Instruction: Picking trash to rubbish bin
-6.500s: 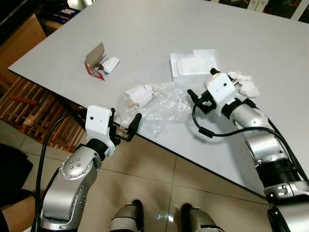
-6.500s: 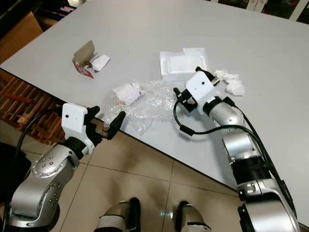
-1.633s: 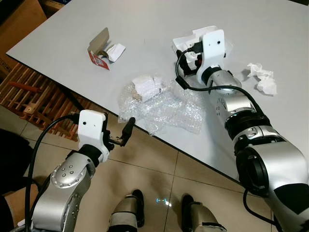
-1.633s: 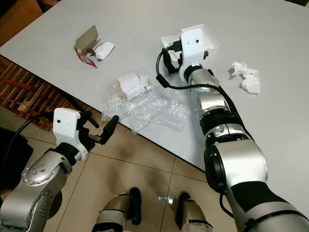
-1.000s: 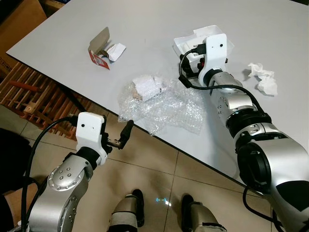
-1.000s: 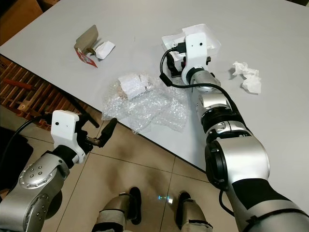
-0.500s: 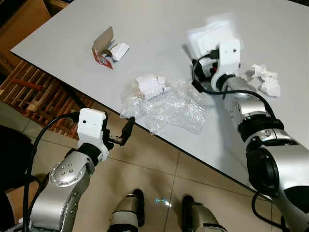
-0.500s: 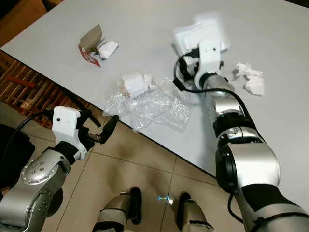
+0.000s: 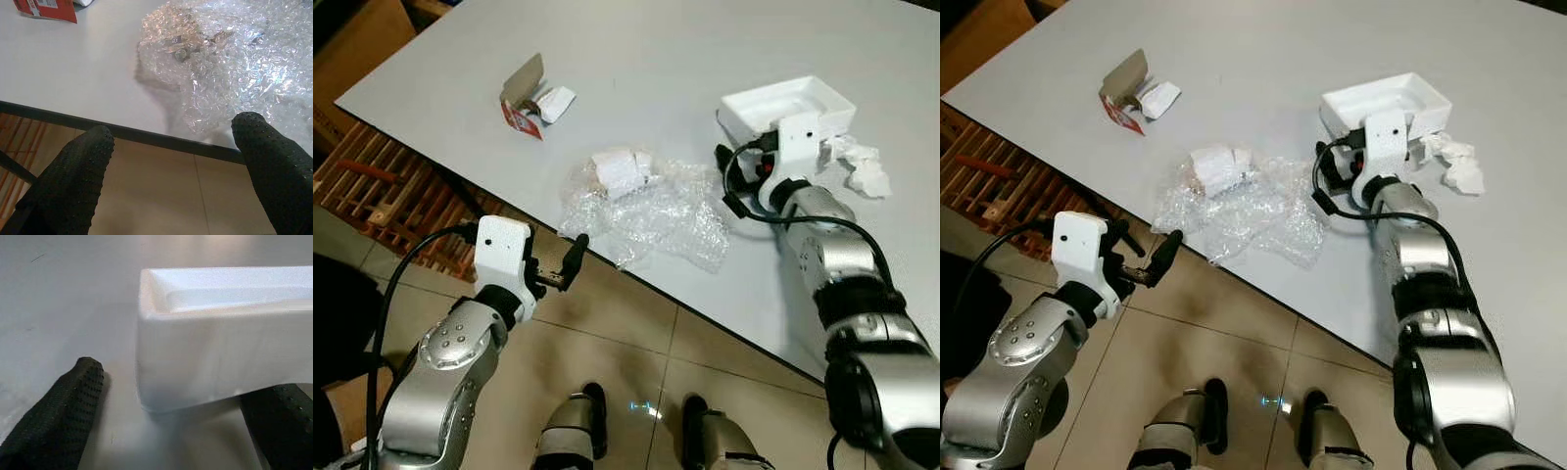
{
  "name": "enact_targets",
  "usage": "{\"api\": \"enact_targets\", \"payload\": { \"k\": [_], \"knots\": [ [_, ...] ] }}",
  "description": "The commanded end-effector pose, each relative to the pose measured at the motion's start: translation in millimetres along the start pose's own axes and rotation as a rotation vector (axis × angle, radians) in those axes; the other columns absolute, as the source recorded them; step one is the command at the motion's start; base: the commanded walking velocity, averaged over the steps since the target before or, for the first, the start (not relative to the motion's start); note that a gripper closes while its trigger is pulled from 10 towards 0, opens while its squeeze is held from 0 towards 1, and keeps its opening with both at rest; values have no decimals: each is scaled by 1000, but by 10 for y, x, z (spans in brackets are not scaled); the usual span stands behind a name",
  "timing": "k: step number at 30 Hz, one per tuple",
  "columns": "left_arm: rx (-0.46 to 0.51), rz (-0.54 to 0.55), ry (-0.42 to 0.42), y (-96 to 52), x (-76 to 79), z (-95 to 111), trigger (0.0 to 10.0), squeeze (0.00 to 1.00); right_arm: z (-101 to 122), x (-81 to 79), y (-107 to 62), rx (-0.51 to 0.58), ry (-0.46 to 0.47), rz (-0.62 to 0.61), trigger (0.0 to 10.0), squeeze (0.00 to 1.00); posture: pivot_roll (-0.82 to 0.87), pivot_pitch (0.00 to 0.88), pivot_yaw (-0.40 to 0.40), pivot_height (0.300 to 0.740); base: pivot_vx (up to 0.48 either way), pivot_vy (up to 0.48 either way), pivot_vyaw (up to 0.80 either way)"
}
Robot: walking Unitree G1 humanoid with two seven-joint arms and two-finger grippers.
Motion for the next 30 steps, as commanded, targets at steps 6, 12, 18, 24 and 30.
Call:
{"api": "enact_targets", "payload": {
  "k": [6, 12, 18, 24, 30],
  "knots": [
    [-2, 1, 8, 24, -25, -18, 10000, 0, -73, -277, -232, -14, 30, 75, 10000, 1000, 196, 271, 81, 740, 0, 0, 0],
    [5, -1, 7, 56, -24, -14, 10000, 0, -11, -526, -441, -9, 53, 113, 10000, 992, 179, 262, 76, 740, 0, 0, 0],
    [12, -5, 2, 92, -11, -26, 10000, 0, -31, -649, -690, -29, 72, 120, 10000, 961, 152, 252, 76, 740, 0, 0, 0],
    [18, -24, 0, 144, 34, -26, 10000, 0, -119, -650, -731, -66, 79, 88, 10000, 945, 144, 251, 84, 740, 0, 0, 0],
    [18, -23, -1, 148, 21, -31, 10000, 0, -96, -693, -646, -39, 52, 88, 10000, 945, 147, 249, 86, 740, 0, 0, 0]
  ]
}}
Point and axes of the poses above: a point about 5 cm out from each wrist's last joint towards the gripper, its own y axis pointing out of the wrist towards the gripper, its own z axis along the axis of the wrist's last joint, x = y × z, the point moved 4 cm from there along y, pointing out of the wrist towards the gripper, and after that the axes turned 4 degrees about -y, right-handed, at the moved point
